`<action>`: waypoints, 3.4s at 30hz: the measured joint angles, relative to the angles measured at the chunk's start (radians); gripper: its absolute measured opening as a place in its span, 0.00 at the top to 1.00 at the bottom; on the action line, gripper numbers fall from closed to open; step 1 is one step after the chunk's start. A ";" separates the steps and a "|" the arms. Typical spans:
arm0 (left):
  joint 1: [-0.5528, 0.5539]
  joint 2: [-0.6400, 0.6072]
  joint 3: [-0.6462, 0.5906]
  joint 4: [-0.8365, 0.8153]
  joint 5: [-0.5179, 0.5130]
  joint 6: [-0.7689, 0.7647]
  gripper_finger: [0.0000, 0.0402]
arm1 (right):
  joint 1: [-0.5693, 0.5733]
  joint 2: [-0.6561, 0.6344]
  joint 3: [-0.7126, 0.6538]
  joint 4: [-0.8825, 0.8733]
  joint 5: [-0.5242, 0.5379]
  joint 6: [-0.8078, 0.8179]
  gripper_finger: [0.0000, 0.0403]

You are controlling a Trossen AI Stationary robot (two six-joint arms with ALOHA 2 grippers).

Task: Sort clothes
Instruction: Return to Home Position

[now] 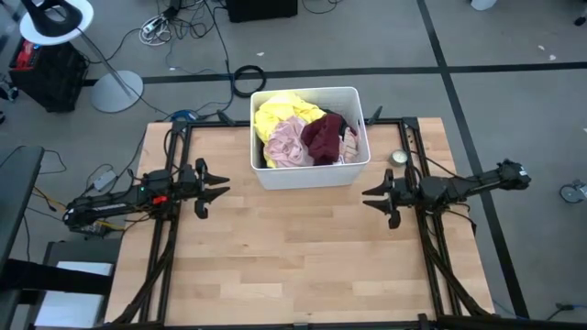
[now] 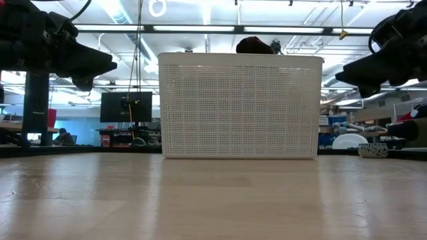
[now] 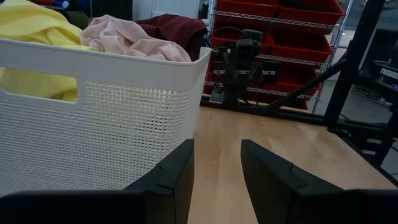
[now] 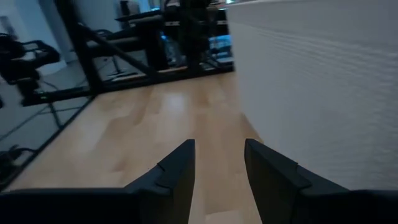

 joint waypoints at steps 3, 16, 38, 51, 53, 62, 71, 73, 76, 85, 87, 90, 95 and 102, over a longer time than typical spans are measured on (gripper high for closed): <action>0.000 0.000 0.000 0.000 0.000 0.000 0.66 | -0.043 0.002 0.001 -0.002 0.003 -0.023 0.65; 0.000 0.000 0.000 0.000 0.000 0.000 0.66 | -0.170 0.011 0.090 -0.304 0.087 -0.034 0.65; 0.000 0.000 0.000 0.000 0.000 0.000 0.66 | -0.307 0.012 -0.002 0.027 0.253 -0.174 0.65; 0.000 0.000 0.000 -0.001 0.000 0.000 0.66 | -0.340 0.012 -0.003 0.033 0.251 -0.159 0.65; 0.000 0.000 0.000 -0.001 0.000 0.000 0.66 | -0.340 0.012 -0.005 0.041 0.248 -0.158 0.65; 0.000 0.000 0.000 0.000 0.000 0.000 0.66 | -0.340 0.012 -0.005 0.055 0.248 -0.152 0.65; 0.000 0.000 0.000 0.000 0.000 0.000 0.66 | -0.340 0.012 -0.005 0.056 0.248 -0.153 0.65; 0.000 0.000 0.000 0.000 0.000 0.000 0.66 | -0.340 0.012 -0.005 0.056 0.248 -0.153 0.65; 0.000 0.000 0.000 0.000 0.000 0.000 0.66 | -0.340 0.012 -0.005 0.057 0.248 -0.153 0.65; 0.000 0.000 0.000 0.000 0.000 0.000 0.66 | -0.340 0.012 -0.004 0.058 0.248 -0.153 0.65; 0.000 0.000 0.000 0.000 0.000 0.000 0.66 | -0.340 0.012 -0.004 0.058 0.248 -0.153 0.65; 0.000 0.000 0.000 0.000 0.000 0.000 0.66 | -0.340 0.012 -0.004 0.058 0.248 -0.153 0.65; 0.000 0.000 0.000 0.000 0.000 0.000 0.66 | -0.340 0.012 -0.003 0.058 0.248 -0.153 0.65; 0.000 0.000 0.000 0.000 0.000 0.000 0.66 | -0.340 0.012 -0.003 0.058 0.248 -0.153 0.65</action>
